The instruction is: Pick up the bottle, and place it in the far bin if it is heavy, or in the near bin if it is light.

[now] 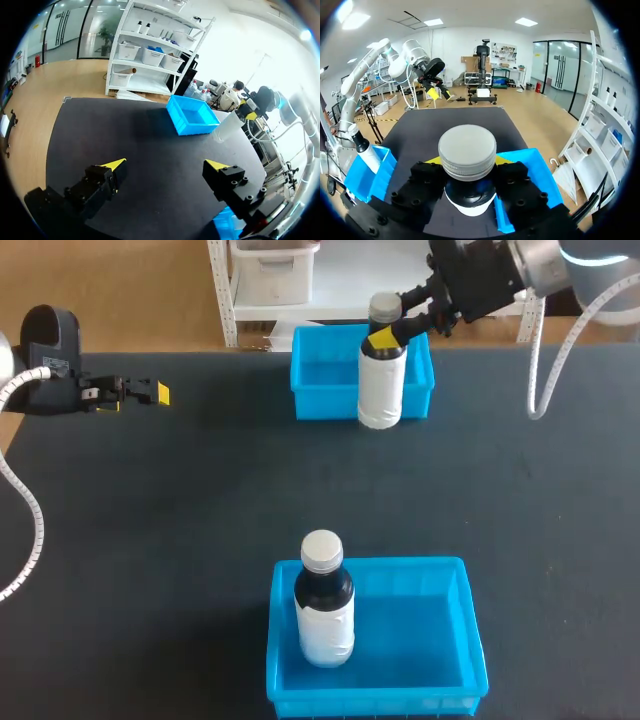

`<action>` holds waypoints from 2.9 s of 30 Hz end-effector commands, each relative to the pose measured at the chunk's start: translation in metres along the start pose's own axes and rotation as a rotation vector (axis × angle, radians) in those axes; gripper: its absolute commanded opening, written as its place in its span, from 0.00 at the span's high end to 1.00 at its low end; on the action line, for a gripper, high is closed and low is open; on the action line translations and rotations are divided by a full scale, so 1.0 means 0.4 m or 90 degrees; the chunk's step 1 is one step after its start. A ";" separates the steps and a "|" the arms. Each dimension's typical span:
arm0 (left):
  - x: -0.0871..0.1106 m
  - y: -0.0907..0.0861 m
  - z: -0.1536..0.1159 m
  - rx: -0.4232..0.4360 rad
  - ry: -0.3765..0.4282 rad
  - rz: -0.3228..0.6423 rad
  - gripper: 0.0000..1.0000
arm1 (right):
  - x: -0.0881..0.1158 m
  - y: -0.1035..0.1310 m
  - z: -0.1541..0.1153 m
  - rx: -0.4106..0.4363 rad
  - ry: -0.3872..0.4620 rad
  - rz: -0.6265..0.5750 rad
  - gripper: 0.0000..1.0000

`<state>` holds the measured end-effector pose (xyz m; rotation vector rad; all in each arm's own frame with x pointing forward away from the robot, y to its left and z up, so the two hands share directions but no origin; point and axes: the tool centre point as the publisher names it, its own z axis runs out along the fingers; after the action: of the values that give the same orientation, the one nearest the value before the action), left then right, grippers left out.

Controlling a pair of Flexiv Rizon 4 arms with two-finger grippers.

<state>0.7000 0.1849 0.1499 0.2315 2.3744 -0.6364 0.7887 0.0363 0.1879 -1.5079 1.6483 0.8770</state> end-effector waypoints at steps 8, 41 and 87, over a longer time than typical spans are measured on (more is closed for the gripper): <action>0.000 0.000 0.000 0.000 0.000 0.000 0.00 | -0.011 -0.079 -0.113 0.022 0.013 0.002 1.00; 0.000 0.000 0.000 0.000 0.000 0.000 0.00 | -0.075 -0.334 0.129 -0.072 -0.037 -0.034 1.00; 0.000 0.000 0.000 0.000 0.000 0.000 0.00 | 0.022 -0.420 0.258 -0.158 -0.017 0.029 0.00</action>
<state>0.7000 0.1849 0.1499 0.2315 2.3744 -0.6364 0.9391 0.1063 0.1249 -1.3081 1.7088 0.7123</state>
